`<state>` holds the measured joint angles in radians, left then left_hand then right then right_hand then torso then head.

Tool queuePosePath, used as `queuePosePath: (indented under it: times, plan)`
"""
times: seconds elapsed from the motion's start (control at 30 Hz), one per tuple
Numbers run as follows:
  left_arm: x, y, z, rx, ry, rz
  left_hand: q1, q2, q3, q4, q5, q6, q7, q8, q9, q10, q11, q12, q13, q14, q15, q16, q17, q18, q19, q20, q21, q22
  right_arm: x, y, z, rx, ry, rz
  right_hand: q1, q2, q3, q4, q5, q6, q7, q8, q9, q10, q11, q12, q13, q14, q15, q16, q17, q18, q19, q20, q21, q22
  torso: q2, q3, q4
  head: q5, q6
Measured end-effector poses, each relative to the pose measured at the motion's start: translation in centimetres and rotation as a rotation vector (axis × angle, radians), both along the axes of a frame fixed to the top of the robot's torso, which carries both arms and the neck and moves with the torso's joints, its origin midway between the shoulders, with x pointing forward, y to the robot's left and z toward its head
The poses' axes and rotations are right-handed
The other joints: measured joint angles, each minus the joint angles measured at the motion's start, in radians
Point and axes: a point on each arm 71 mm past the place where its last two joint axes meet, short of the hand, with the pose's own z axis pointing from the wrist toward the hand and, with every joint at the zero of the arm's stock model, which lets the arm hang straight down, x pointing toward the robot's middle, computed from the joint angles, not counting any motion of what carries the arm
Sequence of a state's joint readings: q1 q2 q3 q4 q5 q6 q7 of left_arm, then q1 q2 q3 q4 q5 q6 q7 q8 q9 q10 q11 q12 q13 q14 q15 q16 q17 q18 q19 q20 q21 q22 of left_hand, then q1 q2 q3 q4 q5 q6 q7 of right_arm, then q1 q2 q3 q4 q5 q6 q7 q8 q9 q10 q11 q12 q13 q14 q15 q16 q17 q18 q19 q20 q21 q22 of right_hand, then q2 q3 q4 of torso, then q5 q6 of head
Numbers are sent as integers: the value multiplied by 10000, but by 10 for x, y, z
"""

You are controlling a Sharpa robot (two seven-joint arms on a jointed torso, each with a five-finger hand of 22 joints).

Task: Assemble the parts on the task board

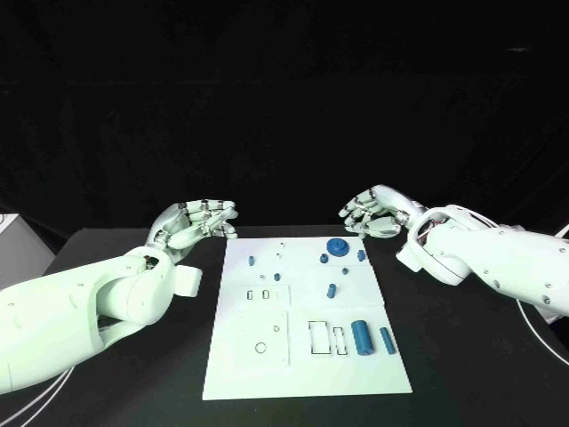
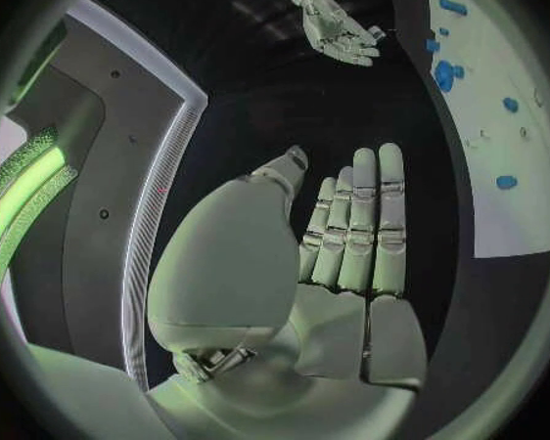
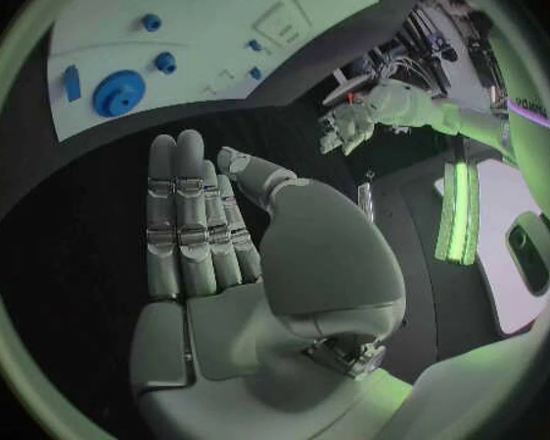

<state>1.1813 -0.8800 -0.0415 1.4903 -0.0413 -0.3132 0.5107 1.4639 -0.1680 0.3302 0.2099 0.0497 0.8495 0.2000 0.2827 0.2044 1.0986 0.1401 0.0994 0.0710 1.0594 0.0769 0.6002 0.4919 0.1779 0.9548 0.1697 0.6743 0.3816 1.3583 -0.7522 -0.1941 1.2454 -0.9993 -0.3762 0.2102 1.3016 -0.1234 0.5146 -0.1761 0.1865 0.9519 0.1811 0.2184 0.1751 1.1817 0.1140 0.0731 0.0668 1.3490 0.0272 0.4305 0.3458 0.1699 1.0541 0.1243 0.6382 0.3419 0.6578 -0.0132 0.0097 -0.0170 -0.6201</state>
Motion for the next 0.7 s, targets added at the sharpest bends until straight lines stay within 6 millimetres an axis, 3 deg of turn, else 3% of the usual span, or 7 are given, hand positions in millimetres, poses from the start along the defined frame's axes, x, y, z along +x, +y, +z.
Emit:
queuePosePath:
  times: [0.07, 0.1, 0.13, 0.27, 0.37, 0.43, 0.7]
  plan:
    - [-5, -2, 3, -25, 9, -252, -85, -85, 165, -58, 0, 20, -20, -28, 41, 44, -25, -57, 3, -125, -43, 486, 372, 0, -190, -4, 589, 408, -1, 3, 1, -638, -144, 123, -109, -107, 72, 72, 54, 167, -62, -82, 62, 156, -110, 0, 10, 409, -98, 776, 673, -1, 340, -112, 741, 624, 103, -9, 16, -40, 34]
    - [-9, -4, 5, -42, 21, -429, -105, -105, 220, -87, 0, 36, -36, -50, 56, 44, -25, -92, 7, -181, -33, 653, 494, 0, -264, -2, 801, 548, -2, 4, 2, -959, -220, 180, -212, -283, 232, 186, 87, 292, -139, -161, 167, 327, -176, -27, 35, 680, -170, 1648, 1651, -61, 869, -191, 1594, 1593, 172, -16, 29, -72, 62]
    - [-12, -6, 6, -57, 31, -566, -162, -162, 322, -154, 0, 36, -36, -86, 89, 43, -25, -103, 13, -181, -34, 992, 719, 0, -302, -24, 1188, 803, -2, 6, 2, -1379, -323, 244, -402, -644, 500, 367, 112, 453, -243, -274, 336, 503, -273, -77, 64, 1022, -287, 4057, 4013, -254, 1823, -326, 3527, 3810, 221, -22, 42, -103, 78]
    - [-22, -12, 11, -130, 26, -1119, -263, -262, 443, -254, 0, 71, -71, -107, 145, 97, -79, -151, 46, 1, -140, 1787, 1215, 1, -221, -127, 2123, 1367, -4, 10, 1, -2653, -681, 331, -543, -879, 755, 582, 112, 486, -276, -301, 551, 522, -290, -77, 87, 1116, -310, 6854, 6322, -469, 2634, -351, 5207, 5888, 421, -41, 106, -268, 124]
    - [-26, -15, 14, -136, 14, -1397, -372, -312, 541, -320, 0, 71, -71, -164, 182, 134, -115, -151, 72, 86, -173, 2208, 1462, 0, -221, -127, 2556, 1646, -4, 12, 1, -3439, -933, 313, -574, -919, 818, 645, 111, 485, -276, -301, 642, 521, -290, -77, 97, 1114, -309, 7518, 6965, -496, 2881, -346, 5652, 6542, 550, -52, 154, -383, 144]
    - [-28, -16, 15, -137, 12, -1525, -387, -297, 564, -320, 0, 71, -71, -164, 187, 134, -115, -151, 72, 95, -164, 2297, 1515, 0, -221, -126, 2660, 1718, -4, 14, 0, -3799, -1063, 297, -599, -1047, 879, 707, 111, 485, -275, -301, 707, 521, -290, -77, 97, 1113, -309, 8089, 7567, -713, 3155, -324, 6121, 7227, 628, -58, 182, -420, 156]
    - [-30, -20, 17, -127, -8, -1858, -436, -328, 591, -347, 0, 71, -71, -204, 197, 134, -115, -193, 72, 95, -163, 2352, 1562, 0, -294, -125, 2804, 1832, -7, 24, 1, -4515, -1444, 307, -626, -1182, 934, 907, 111, 449, -313, -301, 898, 492, -319, -77, 137, 1111, -309, 9129, 8641, -970, 3811, -243, 7292, 8987, 826, -72, 249, -419, 170]
